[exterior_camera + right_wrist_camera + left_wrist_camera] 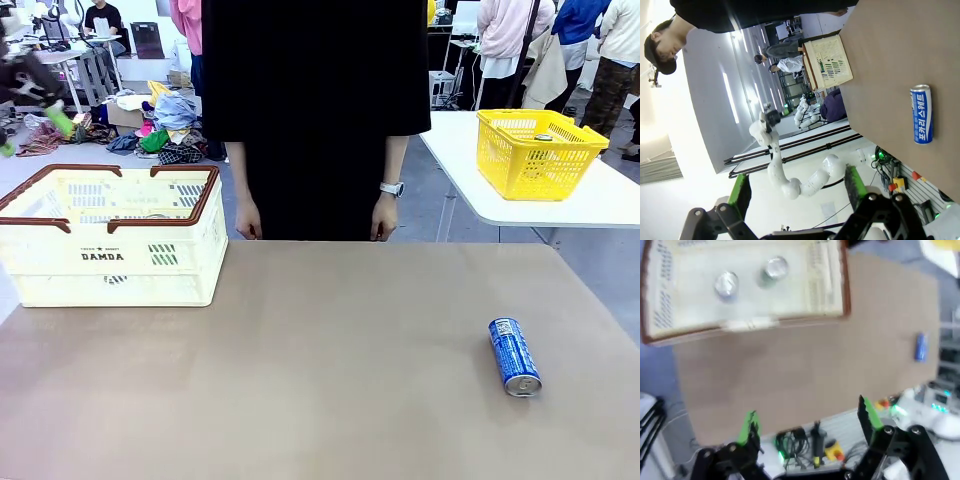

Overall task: Place the drinks into the Shopping basket.
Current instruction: Pick up one drink and place it into the Shopping basket.

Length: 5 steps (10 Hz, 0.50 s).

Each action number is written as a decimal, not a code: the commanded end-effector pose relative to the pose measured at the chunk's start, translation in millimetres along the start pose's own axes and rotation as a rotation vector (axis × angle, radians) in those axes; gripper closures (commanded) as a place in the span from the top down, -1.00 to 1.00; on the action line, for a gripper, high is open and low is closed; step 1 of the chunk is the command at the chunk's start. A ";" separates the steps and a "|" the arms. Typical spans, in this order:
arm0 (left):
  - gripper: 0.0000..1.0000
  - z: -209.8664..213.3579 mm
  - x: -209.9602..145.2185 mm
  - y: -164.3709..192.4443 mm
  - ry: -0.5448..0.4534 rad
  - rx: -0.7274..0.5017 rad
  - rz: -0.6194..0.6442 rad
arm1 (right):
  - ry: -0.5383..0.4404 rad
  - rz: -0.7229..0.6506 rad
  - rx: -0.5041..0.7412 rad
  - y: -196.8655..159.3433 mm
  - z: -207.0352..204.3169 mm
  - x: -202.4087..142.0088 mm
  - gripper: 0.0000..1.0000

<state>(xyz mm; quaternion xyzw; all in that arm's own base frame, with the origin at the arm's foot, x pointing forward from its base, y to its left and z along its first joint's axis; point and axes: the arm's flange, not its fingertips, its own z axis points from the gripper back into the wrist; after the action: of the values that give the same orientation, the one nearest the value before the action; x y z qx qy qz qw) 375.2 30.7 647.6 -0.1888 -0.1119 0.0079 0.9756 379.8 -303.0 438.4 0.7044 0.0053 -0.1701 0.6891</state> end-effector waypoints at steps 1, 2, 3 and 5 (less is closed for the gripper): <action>1.00 -12.1 -63.5 52.8 0.082 -0.190 -0.118 | 0.000 0.005 -0.002 2.6 0.2 -1.6 1.00; 1.00 -7.9 -78.4 90.7 0.041 -0.316 0.007 | 0.000 0.005 -0.002 2.6 0.2 -1.6 1.00; 1.00 -7.5 -83.0 143.6 0.045 -0.492 0.119 | 0.000 0.005 -0.002 2.6 0.2 -1.6 1.00; 1.00 -24.1 -75.5 236.2 -0.033 -0.850 0.213 | 0.000 0.005 -0.002 2.6 0.2 -1.6 1.00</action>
<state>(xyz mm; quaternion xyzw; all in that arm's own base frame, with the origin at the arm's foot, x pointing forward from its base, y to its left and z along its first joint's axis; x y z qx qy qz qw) 271.9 206.6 526.3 -0.4894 -0.1014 0.0499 0.8647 379.3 -303.5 438.4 0.7044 0.0047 -0.1706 0.6889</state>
